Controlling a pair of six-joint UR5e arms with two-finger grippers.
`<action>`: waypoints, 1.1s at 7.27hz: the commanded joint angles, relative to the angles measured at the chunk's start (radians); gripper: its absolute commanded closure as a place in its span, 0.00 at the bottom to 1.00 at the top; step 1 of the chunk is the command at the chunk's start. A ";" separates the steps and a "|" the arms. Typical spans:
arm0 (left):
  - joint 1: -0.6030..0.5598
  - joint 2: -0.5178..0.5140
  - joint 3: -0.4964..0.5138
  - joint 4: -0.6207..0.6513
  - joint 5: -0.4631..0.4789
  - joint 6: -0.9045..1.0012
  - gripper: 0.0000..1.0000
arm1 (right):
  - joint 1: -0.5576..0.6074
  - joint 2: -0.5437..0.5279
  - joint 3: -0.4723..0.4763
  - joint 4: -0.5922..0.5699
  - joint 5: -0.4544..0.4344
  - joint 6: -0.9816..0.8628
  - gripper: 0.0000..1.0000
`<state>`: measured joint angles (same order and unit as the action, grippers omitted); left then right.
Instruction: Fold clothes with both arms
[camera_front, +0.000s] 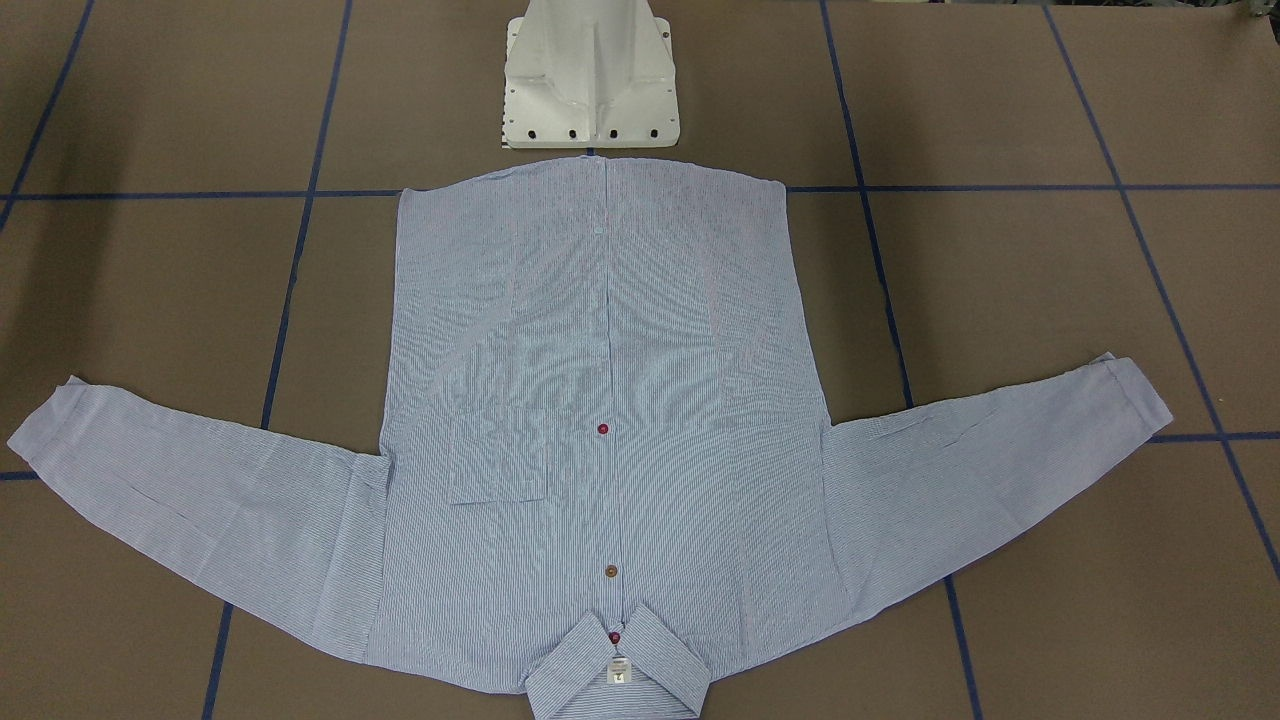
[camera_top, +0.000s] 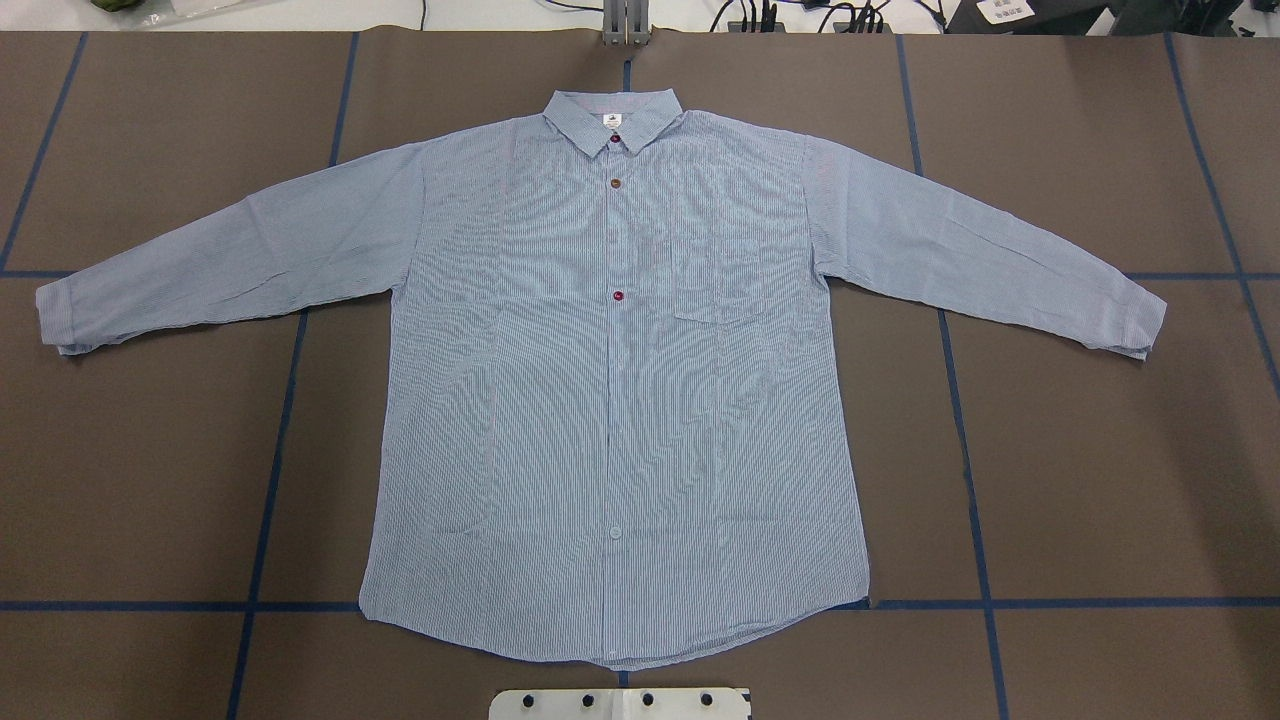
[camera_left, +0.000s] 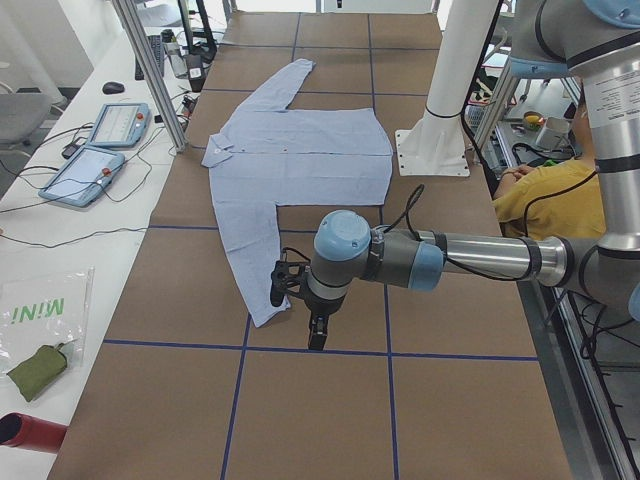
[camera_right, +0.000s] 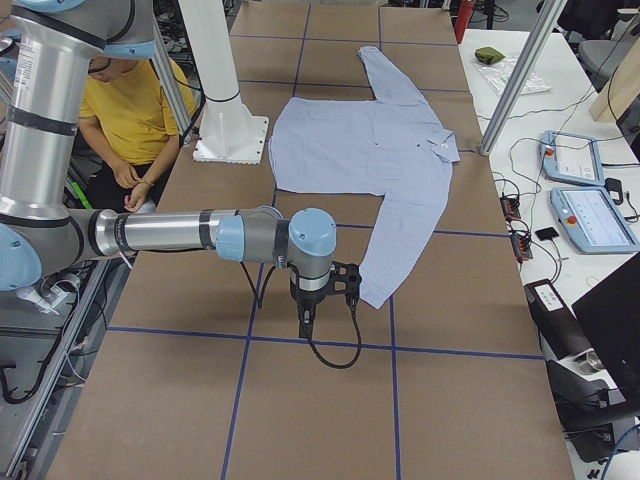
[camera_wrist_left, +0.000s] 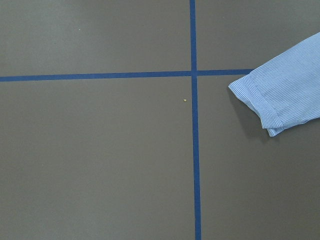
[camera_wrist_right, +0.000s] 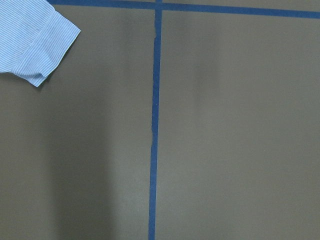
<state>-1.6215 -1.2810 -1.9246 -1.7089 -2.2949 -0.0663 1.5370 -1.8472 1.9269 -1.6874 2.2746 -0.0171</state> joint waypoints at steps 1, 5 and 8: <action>0.000 0.005 -0.001 -0.041 0.006 0.006 0.00 | 0.000 0.000 0.001 0.000 0.002 0.000 0.00; 0.000 0.008 0.000 -0.321 -0.001 -0.001 0.00 | 0.000 0.104 0.090 0.008 0.000 0.015 0.00; 0.003 -0.134 0.128 -0.704 0.002 -0.018 0.00 | 0.000 0.204 0.034 0.165 -0.003 0.073 0.00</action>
<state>-1.6205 -1.3503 -1.8526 -2.3042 -2.2918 -0.0726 1.5370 -1.6676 1.9877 -1.5903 2.2718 0.0169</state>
